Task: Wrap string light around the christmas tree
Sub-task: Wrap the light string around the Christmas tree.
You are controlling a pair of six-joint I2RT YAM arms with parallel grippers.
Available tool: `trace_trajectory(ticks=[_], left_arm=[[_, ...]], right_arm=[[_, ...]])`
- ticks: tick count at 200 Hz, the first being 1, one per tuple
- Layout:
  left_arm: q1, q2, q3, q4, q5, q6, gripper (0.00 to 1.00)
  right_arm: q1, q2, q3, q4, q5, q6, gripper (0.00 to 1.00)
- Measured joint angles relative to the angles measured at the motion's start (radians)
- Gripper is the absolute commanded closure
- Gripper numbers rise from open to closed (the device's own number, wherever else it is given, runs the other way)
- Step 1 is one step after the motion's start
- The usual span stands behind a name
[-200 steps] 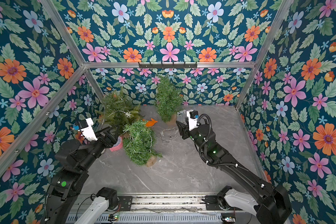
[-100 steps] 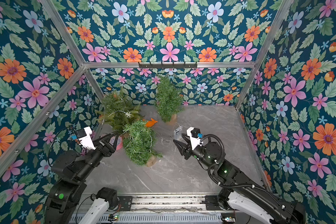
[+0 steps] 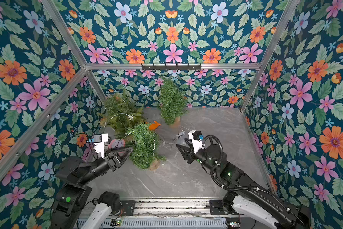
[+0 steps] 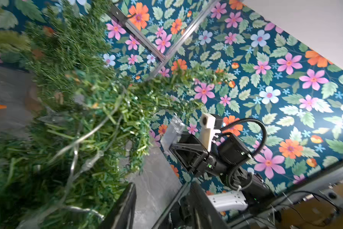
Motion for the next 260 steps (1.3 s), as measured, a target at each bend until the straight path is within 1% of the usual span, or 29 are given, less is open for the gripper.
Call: trace_trajectory(ticks=[18, 29, 42, 51, 58, 80, 115, 130, 142, 152, 174, 189, 196, 210, 218, 234, 250, 260], left_arm=[[0.000, 0.015, 0.000, 0.006, 0.031, -0.014, 0.58], [0.000, 0.021, 0.002, 0.006, 0.047, -0.014, 0.62], [0.000, 0.034, 0.006, 0.011, 0.058, -0.014, 0.62], [0.000, 0.042, 0.008, 0.014, 0.057, -0.014, 0.65], [0.000, 0.045, 0.008, 0.013, 0.052, -0.014, 0.66], [0.000, 0.052, 0.008, 0.014, 0.029, -0.007, 0.64], [-0.001, 0.061, -0.001, 0.019, 0.029, -0.002, 0.62], [-0.001, 0.073, 0.011, 0.019, 0.048, 0.003, 0.64], [-0.001, 0.091, 0.029, 0.021, 0.073, 0.009, 0.69], [-0.002, 0.108, 0.038, 0.027, 0.093, 0.011, 0.71], [-0.038, 0.155, 0.051, 0.026, 0.097, 0.018, 0.70], [-0.116, 0.183, 0.070, 0.022, 0.069, 0.033, 0.69], [-0.172, 0.198, 0.078, 0.024, 0.036, 0.040, 0.69], [-0.320, 0.237, 0.093, 0.037, -0.036, 0.063, 0.71], [-0.419, 0.274, 0.108, 0.042, -0.097, 0.083, 0.73], [-0.613, 0.354, 0.164, 0.018, -0.238, 0.152, 0.72], [-0.755, 0.382, 0.209, -0.002, -0.399, 0.217, 0.69], [-0.807, 0.383, 0.213, 0.012, -0.497, 0.249, 0.68]], right_arm=[[0.000, 0.026, 0.019, -0.002, 0.015, 0.000, 0.82], [0.000, 0.039, 0.029, -0.002, 0.024, 0.000, 0.82], [0.000, 0.054, 0.042, -0.003, 0.039, 0.003, 0.82], [0.000, 0.063, 0.051, -0.006, 0.049, 0.008, 0.82], [0.000, 0.069, 0.058, -0.010, 0.061, 0.014, 0.82], [0.000, 0.084, 0.079, -0.020, 0.092, 0.080, 0.82], [0.000, 0.101, 0.108, -0.045, 0.095, 0.191, 0.81], [0.000, 0.101, 0.113, -0.049, 0.095, 0.226, 0.81], [0.000, 0.101, 0.118, -0.054, 0.095, 0.248, 0.81], [0.000, 0.101, 0.123, -0.055, 0.095, 0.267, 0.80], [0.000, 0.113, 0.151, -0.076, 0.106, 0.295, 0.80], [0.000, 0.126, 0.175, -0.099, 0.113, 0.320, 0.80], [0.000, 0.132, 0.185, -0.106, 0.113, 0.328, 0.80], [0.000, 0.145, 0.206, -0.119, 0.113, 0.361, 0.80], [0.000, 0.149, 0.217, -0.124, 0.113, 0.381, 0.80], [0.000, 0.153, 0.237, -0.137, 0.112, 0.427, 0.80], [-0.001, 0.144, 0.249, -0.148, 0.106, 0.481, 0.80], [-0.001, 0.132, 0.250, -0.149, 0.097, 0.516, 0.79]])
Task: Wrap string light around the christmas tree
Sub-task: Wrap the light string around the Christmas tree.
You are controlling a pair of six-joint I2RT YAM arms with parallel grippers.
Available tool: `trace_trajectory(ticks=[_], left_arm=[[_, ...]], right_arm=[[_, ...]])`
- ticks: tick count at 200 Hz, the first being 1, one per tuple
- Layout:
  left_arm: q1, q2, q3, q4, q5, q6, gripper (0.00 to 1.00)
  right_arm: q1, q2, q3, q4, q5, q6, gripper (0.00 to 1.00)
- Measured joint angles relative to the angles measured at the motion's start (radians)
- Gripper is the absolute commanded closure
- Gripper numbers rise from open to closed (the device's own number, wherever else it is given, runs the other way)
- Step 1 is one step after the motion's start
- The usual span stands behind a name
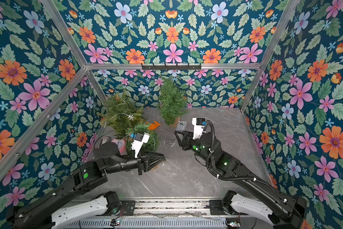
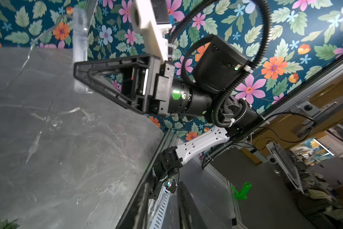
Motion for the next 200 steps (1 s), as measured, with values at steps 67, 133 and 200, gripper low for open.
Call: trace_trajectory(ticks=[67, 133, 200], left_arm=[[-0.202, 0.102, -0.039, 0.094, -0.447, 0.131, 0.55], [-0.293, 0.211, -0.007, 0.278, -0.735, 0.285, 0.53], [-0.294, 0.296, 0.018, 0.378, -0.872, 0.345, 0.50]], right_arm=[[0.001, -0.082, -0.023, 0.049, -0.063, 0.237, 0.79], [0.001, -0.100, -0.043, 0.095, -0.108, 0.354, 0.80], [0.007, -0.119, -0.049, 0.143, -0.144, 0.399, 0.80]])
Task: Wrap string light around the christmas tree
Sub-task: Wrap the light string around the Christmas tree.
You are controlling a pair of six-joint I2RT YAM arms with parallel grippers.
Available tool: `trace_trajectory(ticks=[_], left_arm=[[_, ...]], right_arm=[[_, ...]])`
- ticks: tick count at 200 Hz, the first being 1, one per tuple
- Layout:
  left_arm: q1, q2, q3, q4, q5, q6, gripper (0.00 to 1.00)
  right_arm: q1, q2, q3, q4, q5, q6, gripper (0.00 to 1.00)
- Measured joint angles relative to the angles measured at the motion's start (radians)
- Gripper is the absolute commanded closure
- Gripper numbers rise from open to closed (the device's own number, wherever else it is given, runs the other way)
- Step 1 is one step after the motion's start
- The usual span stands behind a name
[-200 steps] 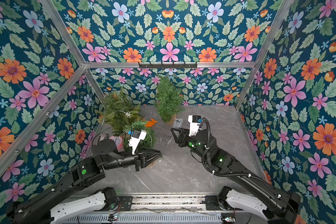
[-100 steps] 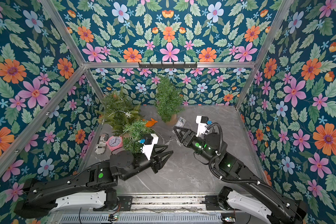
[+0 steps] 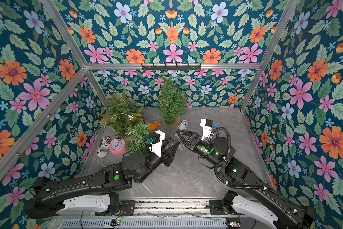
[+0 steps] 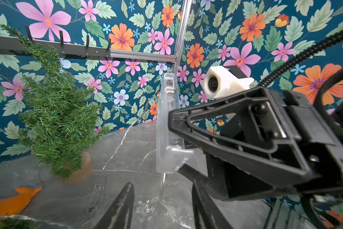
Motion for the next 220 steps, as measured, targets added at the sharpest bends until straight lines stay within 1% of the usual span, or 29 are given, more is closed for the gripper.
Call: trace_trajectory(ticks=[26, 70, 137, 181, 192, 202, 210, 220], left_arm=[[0.000, 0.027, 0.007, 0.039, -0.037, 0.015, 0.51], [0.000, 0.060, 0.023, 0.097, -0.058, 0.026, 0.52], [-0.003, 0.076, 0.035, 0.125, -0.073, 0.042, 0.61], [-0.002, 0.084, 0.035, 0.150, -0.089, 0.055, 0.61], [-0.002, 0.084, 0.035, 0.154, -0.096, 0.074, 0.56], [-0.002, 0.084, 0.035, 0.159, -0.108, 0.079, 0.54], [-0.002, 0.084, 0.035, 0.162, -0.114, 0.089, 0.57], [-0.002, 0.084, 0.034, 0.169, -0.117, 0.104, 0.62]], right_arm=[[0.006, -0.002, -0.003, 0.006, -0.020, 0.004, 0.80], [0.010, -0.006, -0.007, 0.012, -0.023, 0.007, 0.80], [0.011, -0.009, -0.010, 0.027, -0.026, 0.012, 0.79], [0.018, 0.008, -0.008, 0.043, -0.046, 0.034, 0.78], [0.021, 0.012, -0.008, 0.046, -0.049, 0.037, 0.78], [0.022, 0.012, -0.008, 0.049, -0.048, 0.041, 0.78], [0.023, 0.011, -0.008, 0.050, -0.048, 0.042, 0.78], [0.024, 0.010, -0.008, 0.050, -0.048, 0.044, 0.78]])
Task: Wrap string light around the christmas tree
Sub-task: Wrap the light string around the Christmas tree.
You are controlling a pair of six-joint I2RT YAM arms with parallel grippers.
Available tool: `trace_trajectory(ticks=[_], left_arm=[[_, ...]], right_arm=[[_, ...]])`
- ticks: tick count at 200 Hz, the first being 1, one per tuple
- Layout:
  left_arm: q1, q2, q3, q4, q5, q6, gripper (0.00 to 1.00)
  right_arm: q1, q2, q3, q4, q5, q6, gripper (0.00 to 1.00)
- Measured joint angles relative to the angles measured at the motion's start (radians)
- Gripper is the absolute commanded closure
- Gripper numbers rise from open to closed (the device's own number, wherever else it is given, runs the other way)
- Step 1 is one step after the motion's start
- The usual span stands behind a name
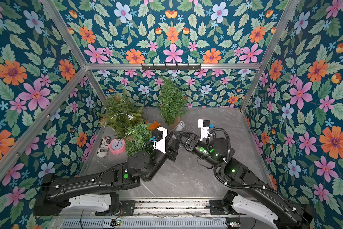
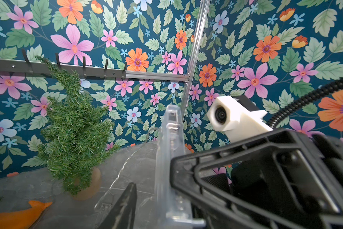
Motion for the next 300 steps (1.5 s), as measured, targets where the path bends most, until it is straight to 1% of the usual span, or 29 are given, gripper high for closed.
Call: trace_trajectory(ticks=[24, 39, 70, 85, 102, 114, 130, 154, 160, 165, 167, 212, 233, 257, 300], left_arm=[[-0.002, -0.001, -0.010, 0.014, 0.006, 0.023, 0.70], [-0.002, -0.001, -0.012, 0.019, 0.008, 0.032, 0.78], [0.000, -0.002, -0.012, 0.018, -0.008, 0.040, 0.90], [0.002, -0.005, -0.011, 0.018, -0.006, 0.026, 0.94], [0.002, -0.008, -0.010, 0.002, -0.006, 0.017, 0.96], [0.002, -0.009, -0.007, -0.008, -0.006, 0.007, 0.98], [0.002, -0.013, -0.004, -0.023, -0.007, -0.010, 1.00], [0.002, -0.014, 0.009, -0.022, -0.018, -0.040, 1.00], [0.002, -0.013, 0.014, -0.022, -0.029, -0.047, 1.00], [0.002, -0.012, 0.018, -0.022, -0.035, -0.056, 1.00], [0.002, -0.011, 0.019, -0.022, -0.039, -0.056, 1.00], [0.002, 0.004, 0.041, -0.022, -0.133, -0.052, 1.00], [0.002, 0.000, 0.057, -0.024, -0.148, -0.035, 1.00], [0.002, -0.017, 0.080, -0.042, -0.141, -0.034, 1.00], [0.002, -0.056, 0.125, -0.103, -0.042, -0.034, 1.00]], right_arm=[[0.001, 0.000, 0.000, -0.006, 0.000, 0.000, 0.77], [0.001, 0.001, 0.000, -0.008, 0.001, 0.000, 0.75], [0.001, -0.007, -0.008, -0.010, 0.012, 0.006, 0.67], [0.001, -0.012, -0.013, -0.005, 0.015, 0.004, 0.62], [0.001, -0.011, -0.018, -0.001, 0.016, 0.005, 0.50], [0.002, -0.011, -0.020, 0.000, 0.019, 0.008, 0.46], [0.002, -0.008, -0.022, 0.006, 0.018, 0.007, 0.35], [0.002, -0.007, -0.026, 0.013, 0.026, -0.011, 0.16], [0.002, -0.007, -0.026, 0.013, 0.026, -0.011, 0.10], [0.002, -0.007, -0.026, 0.012, 0.026, -0.014, 0.02], [0.002, -0.008, -0.026, 0.012, 0.026, -0.017, 0.01], [0.002, -0.025, -0.025, -0.035, 0.026, -0.126, 0.01], [0.002, -0.055, -0.026, -0.078, 0.026, -0.203, 0.00], [0.002, -0.114, -0.061, -0.102, 0.047, -0.319, 0.01], [0.002, -0.211, -0.185, -0.106, 0.125, -0.558, 0.03]])
